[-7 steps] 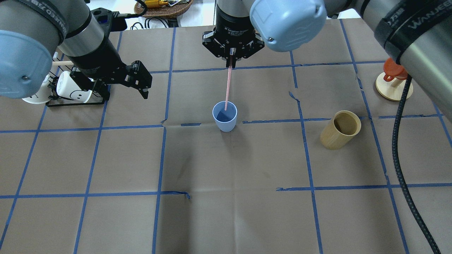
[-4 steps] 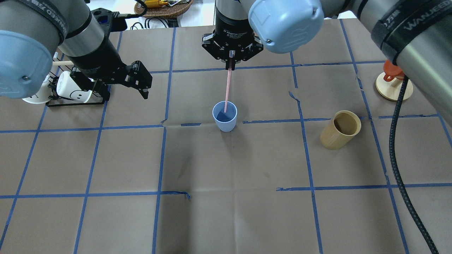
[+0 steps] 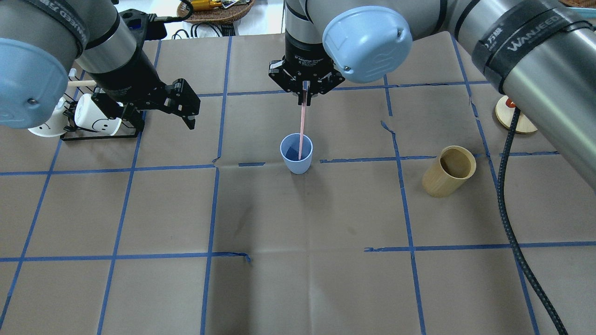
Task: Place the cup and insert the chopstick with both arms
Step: 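Lower the chopstick into the blue cup and open the right gripper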
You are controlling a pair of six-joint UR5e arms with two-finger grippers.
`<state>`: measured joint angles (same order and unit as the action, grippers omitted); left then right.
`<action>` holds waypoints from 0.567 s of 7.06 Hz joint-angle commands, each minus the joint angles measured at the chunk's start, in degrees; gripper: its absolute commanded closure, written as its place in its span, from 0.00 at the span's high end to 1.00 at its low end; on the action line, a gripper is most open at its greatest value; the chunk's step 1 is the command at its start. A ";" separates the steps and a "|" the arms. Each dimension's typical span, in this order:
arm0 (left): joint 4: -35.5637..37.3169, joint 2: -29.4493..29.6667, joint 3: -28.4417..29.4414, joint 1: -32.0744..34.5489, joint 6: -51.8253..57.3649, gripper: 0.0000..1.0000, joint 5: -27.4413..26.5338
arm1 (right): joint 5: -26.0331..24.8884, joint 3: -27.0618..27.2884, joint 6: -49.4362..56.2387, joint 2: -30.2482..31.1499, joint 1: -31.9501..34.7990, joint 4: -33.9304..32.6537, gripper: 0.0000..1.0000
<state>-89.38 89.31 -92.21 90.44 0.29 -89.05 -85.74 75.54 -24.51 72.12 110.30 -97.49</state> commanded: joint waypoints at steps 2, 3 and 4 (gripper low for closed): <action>0.09 0.16 0.27 0.00 -0.03 1.00 0.10 | 0.14 -0.92 -0.27 0.39 -0.09 -0.07 1.00; 0.00 0.16 0.27 0.00 -0.03 1.00 0.01 | 0.05 -2.31 0.69 0.30 -0.61 0.02 1.00; 0.00 0.16 0.27 0.00 -0.03 1.00 0.01 | -0.04 -4.42 2.70 0.82 -2.18 1.24 1.00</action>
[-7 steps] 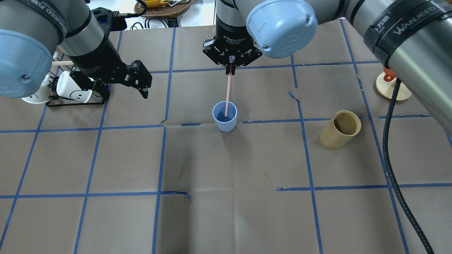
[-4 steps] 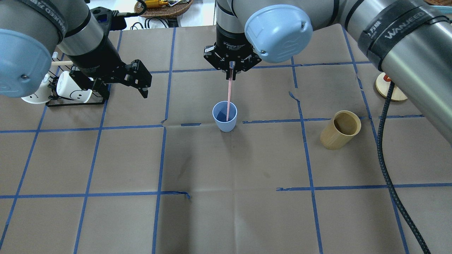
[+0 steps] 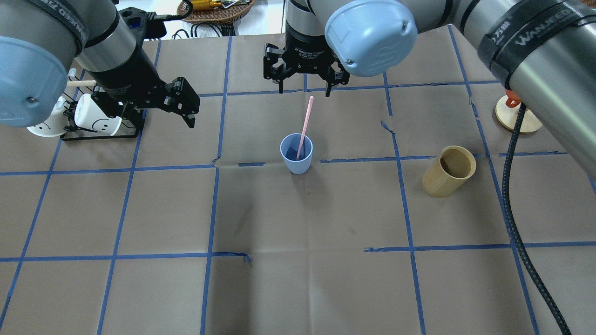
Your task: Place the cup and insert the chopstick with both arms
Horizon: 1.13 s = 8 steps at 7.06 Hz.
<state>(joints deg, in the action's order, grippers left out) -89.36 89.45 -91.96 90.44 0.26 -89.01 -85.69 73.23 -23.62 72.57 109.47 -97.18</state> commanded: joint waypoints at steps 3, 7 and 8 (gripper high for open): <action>0.07 -0.06 -0.24 0.00 0.00 1.00 -0.02 | -1.49 -1.88 18.56 8.00 -13.62 9.80 1.00; -0.02 -0.07 -0.15 0.00 0.00 1.00 -0.02 | -4.92 16.46 23.18 19.25 -21.49 6.58 1.00; -0.02 -0.07 -0.15 0.00 0.00 1.00 -0.02 | -4.84 16.68 23.27 19.71 -20.71 6.56 1.00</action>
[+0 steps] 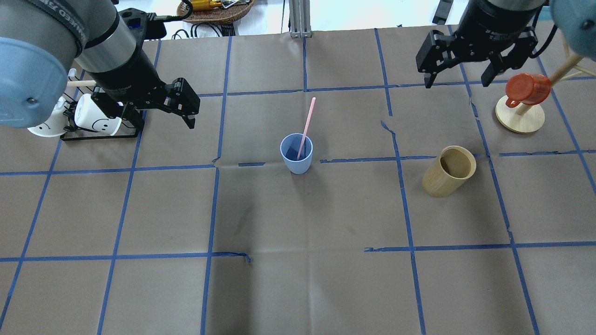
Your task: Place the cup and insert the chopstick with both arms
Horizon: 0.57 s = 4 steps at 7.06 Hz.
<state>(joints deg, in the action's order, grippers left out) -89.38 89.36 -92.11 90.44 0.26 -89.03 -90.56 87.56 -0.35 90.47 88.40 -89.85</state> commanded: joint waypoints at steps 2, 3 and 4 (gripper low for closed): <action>0.00 0.03 -0.08 0.00 0.00 1.00 -0.09 | -0.50 2.96 -1.93 1.99 3.78 0.20 1.00; 0.00 0.03 -0.08 0.00 0.00 1.00 0.00 | -0.50 3.14 -2.72 1.90 4.14 0.46 1.00; 0.00 0.03 -0.17 0.09 0.00 1.00 0.00 | -0.50 2.80 -2.73 2.07 4.15 1.42 1.00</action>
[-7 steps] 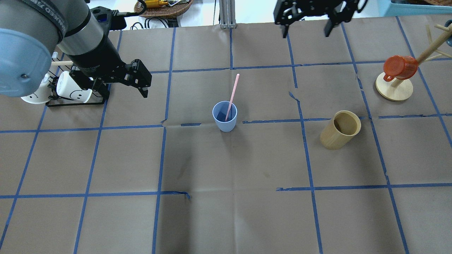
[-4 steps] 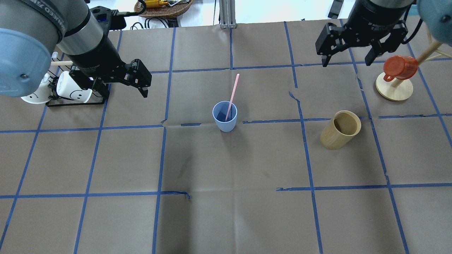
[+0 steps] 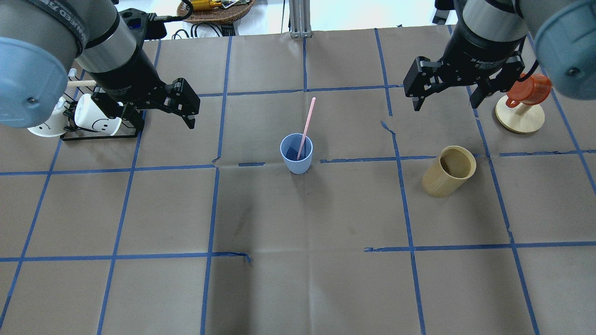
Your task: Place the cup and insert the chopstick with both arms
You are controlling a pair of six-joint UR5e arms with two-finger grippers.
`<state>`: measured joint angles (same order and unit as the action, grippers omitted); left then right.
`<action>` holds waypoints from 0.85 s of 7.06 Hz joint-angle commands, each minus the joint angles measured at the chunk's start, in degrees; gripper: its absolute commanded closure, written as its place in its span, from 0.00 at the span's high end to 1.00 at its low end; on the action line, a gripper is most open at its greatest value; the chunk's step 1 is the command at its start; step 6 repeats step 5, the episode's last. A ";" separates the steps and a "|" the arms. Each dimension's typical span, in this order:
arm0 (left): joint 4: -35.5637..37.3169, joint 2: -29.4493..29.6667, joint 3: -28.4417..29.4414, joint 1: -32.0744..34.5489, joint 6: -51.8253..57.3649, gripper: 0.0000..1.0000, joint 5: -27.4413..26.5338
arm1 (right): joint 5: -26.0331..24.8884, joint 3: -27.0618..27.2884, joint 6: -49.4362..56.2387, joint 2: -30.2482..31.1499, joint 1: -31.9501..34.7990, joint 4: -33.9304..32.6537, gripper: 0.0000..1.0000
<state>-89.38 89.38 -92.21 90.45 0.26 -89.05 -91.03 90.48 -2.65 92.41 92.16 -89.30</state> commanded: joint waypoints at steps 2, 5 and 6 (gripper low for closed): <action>0.00 0.00 -0.07 0.07 0.00 1.00 0.02 | -0.11 -0.65 -0.43 0.66 0.48 2.99 1.00; 0.09 -0.09 -0.16 -0.01 0.09 1.00 0.02 | 0.41 -0.56 -0.34 -0.12 0.39 3.00 1.00; 0.09 -0.09 -0.16 -0.01 0.09 1.00 0.02 | 0.41 -0.56 -0.34 -0.12 0.39 3.00 1.00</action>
